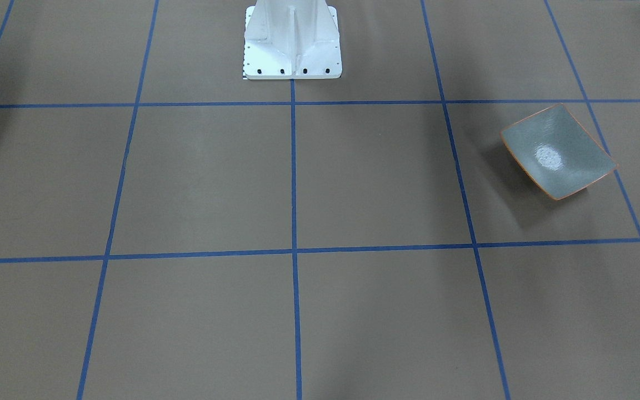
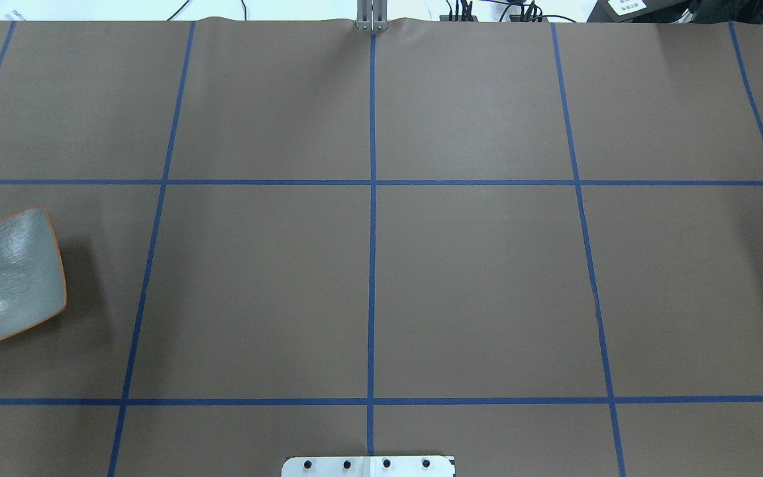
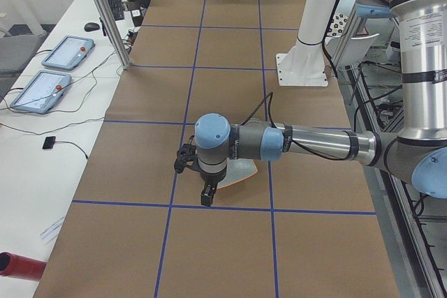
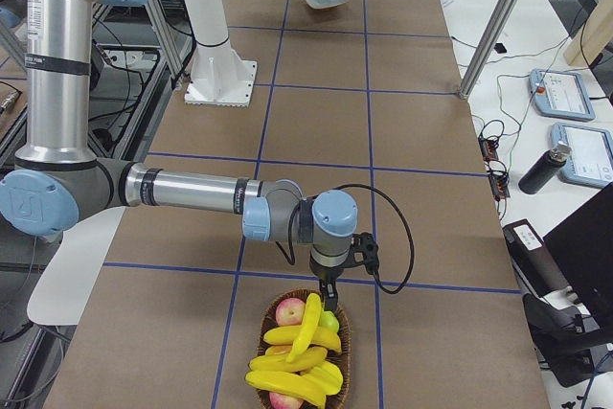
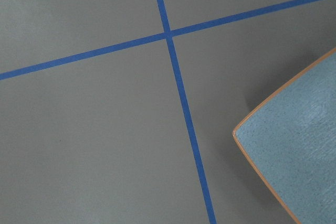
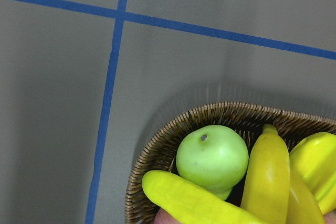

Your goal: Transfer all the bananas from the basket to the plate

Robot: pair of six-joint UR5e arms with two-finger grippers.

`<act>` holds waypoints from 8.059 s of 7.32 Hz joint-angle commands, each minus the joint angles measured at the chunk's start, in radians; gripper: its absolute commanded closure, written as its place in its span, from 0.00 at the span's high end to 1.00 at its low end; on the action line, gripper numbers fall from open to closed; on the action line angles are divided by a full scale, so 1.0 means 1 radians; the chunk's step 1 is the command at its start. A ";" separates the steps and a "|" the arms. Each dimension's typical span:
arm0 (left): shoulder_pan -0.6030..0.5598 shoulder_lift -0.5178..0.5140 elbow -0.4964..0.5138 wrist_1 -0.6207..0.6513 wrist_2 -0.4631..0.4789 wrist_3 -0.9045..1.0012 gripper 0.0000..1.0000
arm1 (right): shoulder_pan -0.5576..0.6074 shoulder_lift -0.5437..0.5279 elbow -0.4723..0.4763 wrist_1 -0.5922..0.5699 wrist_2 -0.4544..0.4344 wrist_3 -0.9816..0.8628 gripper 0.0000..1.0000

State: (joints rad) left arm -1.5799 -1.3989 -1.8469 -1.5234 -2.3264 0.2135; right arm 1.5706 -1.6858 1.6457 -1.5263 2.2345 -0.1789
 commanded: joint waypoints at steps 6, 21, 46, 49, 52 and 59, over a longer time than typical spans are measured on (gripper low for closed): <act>0.000 0.011 0.003 -0.052 -0.002 -0.005 1.00 | -0.001 -0.041 -0.067 0.412 0.053 -0.115 1.00; 0.000 0.014 0.005 -0.055 -0.044 -0.003 1.00 | 0.074 -0.027 -0.100 0.218 0.004 -0.654 0.00; 0.721 -0.709 0.049 -0.834 0.053 -1.928 1.00 | -1.126 0.845 0.178 0.506 -0.817 1.359 0.00; 0.739 -0.730 0.052 -0.834 0.099 -1.955 0.99 | -1.159 0.844 0.187 0.532 -0.843 1.360 0.00; 0.744 -0.729 0.060 -0.863 0.119 -1.953 0.12 | -1.173 0.836 0.190 0.592 -0.843 1.363 0.00; 0.732 -0.713 0.060 -0.882 0.119 -1.985 0.00 | -1.101 0.750 0.220 0.632 -0.764 1.371 1.00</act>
State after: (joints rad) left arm -0.8427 -2.1152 -1.7837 -2.4040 -2.2074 -1.7639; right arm 0.4461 -0.9007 1.8573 -0.8911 1.4433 1.1892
